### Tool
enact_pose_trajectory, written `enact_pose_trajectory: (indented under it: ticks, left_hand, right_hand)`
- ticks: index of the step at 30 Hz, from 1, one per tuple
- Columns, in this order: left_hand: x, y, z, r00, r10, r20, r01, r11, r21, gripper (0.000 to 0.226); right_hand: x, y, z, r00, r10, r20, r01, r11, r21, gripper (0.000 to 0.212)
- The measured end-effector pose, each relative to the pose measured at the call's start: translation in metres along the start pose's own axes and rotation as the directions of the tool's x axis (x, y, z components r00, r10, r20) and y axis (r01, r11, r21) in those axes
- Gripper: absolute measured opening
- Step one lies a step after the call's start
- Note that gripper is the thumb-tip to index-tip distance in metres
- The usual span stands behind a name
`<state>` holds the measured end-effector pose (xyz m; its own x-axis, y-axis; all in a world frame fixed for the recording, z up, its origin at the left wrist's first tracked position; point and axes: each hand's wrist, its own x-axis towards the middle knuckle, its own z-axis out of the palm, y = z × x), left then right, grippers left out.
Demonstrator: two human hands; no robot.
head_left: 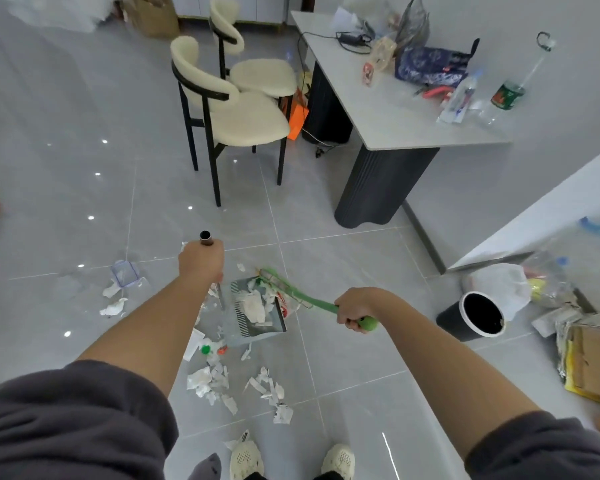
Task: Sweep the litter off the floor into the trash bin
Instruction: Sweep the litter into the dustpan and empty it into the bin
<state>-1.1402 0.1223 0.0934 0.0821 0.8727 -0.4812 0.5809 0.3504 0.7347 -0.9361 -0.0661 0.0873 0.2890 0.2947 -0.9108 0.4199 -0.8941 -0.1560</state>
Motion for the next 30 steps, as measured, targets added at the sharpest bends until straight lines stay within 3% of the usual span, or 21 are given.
enact_pose_trajectory:
  ticks: [5,9,12,15,19,30]
  left_hand:
    - [-0.021,0.03,0.021,0.997,0.071,0.031,-0.071,0.997,-0.013,0.018]
    - [-0.035,0.046,0.052,0.995,0.087,0.057,-0.088,0.996,0.019,0.033]
    - [-0.059,0.064,0.085,0.993,0.097,0.066,-0.1,0.994,0.038,0.03]
    - [-0.079,0.078,0.116,0.993,0.102,0.051,-0.104,0.994,0.022,0.034]
    - [-0.109,0.095,0.162,0.99,0.127,0.06,-0.128,0.992,0.015,0.032]
    - [-0.175,0.137,0.269,0.969,0.212,0.124,-0.21,0.977,-0.029,0.042]
  right_hand:
    - [-0.011,0.034,-0.019,1.0,-0.014,0.001,0.014,0.999,0.035,0.009]
    - [-0.014,0.076,-0.037,0.999,0.02,0.033,-0.025,0.987,0.162,0.014]
    - [-0.014,0.119,-0.055,0.998,0.02,0.055,-0.033,0.972,0.232,0.029]
    - [-0.018,0.16,-0.076,0.997,0.03,0.077,-0.05,0.96,0.275,0.029]
    - [-0.027,0.222,-0.107,0.999,0.024,0.042,-0.035,0.955,0.295,0.042]
    - [-0.05,0.353,-0.144,0.997,0.073,-0.012,-0.058,0.875,0.48,0.045]
